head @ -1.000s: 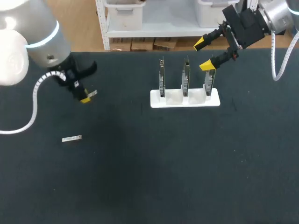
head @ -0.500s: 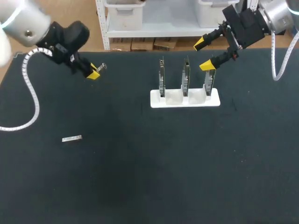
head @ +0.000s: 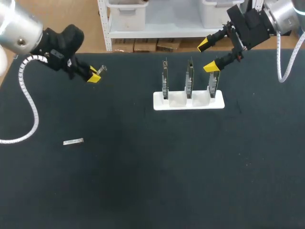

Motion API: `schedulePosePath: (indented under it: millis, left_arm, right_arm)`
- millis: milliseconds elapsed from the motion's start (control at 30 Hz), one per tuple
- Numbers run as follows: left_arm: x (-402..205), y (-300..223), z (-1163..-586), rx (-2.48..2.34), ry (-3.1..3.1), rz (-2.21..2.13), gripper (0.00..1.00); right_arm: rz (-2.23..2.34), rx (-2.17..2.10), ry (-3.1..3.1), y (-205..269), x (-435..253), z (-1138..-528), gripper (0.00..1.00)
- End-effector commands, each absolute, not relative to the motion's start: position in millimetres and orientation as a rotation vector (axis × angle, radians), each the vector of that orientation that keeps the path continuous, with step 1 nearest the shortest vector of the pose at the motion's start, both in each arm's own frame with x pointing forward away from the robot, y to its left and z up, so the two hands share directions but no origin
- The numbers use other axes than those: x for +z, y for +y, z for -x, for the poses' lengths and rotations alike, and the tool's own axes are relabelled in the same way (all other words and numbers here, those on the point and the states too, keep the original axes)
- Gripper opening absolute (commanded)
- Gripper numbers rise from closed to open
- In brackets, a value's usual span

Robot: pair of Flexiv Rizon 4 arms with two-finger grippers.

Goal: Pick up the optical module with the left hand, and insert it into the network port with the right hand.

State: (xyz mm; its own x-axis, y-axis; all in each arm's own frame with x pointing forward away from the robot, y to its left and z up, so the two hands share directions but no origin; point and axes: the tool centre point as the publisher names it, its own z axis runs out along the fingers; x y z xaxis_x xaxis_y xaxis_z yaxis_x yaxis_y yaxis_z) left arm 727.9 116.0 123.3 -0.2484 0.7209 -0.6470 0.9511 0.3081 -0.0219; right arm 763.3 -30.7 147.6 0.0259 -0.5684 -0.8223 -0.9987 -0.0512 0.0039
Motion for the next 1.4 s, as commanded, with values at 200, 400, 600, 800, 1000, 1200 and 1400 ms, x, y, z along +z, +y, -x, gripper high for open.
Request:
schedulePosePath:
  millis: [200,400,600,800,1000,1200,1400]
  left_arm:
    - [168,30,-745,-0.837,1.743,-1.424,0.0]
    - [199,-9,-747,-0.932,1.607,-1.444,0.0]
    - [201,-13,-746,-0.981,1.57,-1.441,0.0]
    - [201,-13,-746,-0.981,1.57,-1.441,0.0]
    - [199,-9,-745,-0.965,1.583,-1.426,0.0]
    - [202,-20,-743,-0.97,1.529,-1.304,0.0]
    - [210,-53,-743,-1.021,1.466,-1.274,0.0]
  right_arm:
    - [1.687,0.89,1.604,-31,147,-764,1.0]
    - [1.687,0.89,1.604,-31,147,-764,1.0]
    - [1.687,0.89,1.604,-31,147,-764,1.0]
    - [1.687,0.89,1.604,-31,147,-764,1.0]
    - [1.687,0.89,1.604,-31,147,-764,1.0]
    - [1.687,0.89,1.604,-31,147,-764,1.0]
    - [1.687,0.89,1.604,-31,147,-764,1.0]
